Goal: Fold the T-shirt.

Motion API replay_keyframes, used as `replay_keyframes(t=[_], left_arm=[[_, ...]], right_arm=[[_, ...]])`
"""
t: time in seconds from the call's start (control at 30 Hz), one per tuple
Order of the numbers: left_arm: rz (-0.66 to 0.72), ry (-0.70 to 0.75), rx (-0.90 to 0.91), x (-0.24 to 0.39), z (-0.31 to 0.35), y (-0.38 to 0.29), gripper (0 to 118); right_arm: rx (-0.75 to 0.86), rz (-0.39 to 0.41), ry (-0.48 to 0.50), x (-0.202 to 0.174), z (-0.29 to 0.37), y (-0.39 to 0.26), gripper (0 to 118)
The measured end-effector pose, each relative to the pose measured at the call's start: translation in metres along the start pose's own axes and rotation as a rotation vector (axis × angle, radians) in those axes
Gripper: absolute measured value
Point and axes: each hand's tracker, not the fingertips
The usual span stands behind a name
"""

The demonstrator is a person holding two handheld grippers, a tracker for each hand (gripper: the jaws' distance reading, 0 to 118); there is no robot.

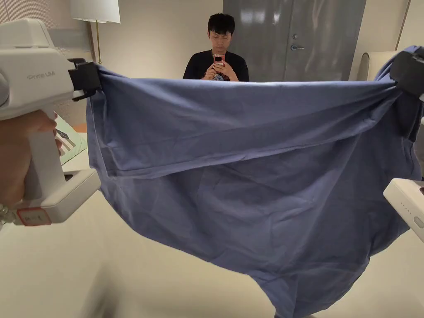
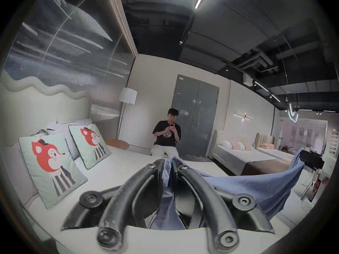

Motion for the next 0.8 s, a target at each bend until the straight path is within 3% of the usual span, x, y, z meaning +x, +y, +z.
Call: replay_keyframes(t=[0.37, 0.8], left_arm=[[-0.038, 0.012, 0.094, 0.013, -0.083, 0.028, 5], [-0.003, 0.028, -0.019, -0.007, -0.108, -0.037, 5]], right_arm=[[0.105, 0.055, -0.049, -0.006, -0.063, 0.033, 11], [-0.010, 0.077, -0.070, 0.004, -0.075, -0.031, 11]])
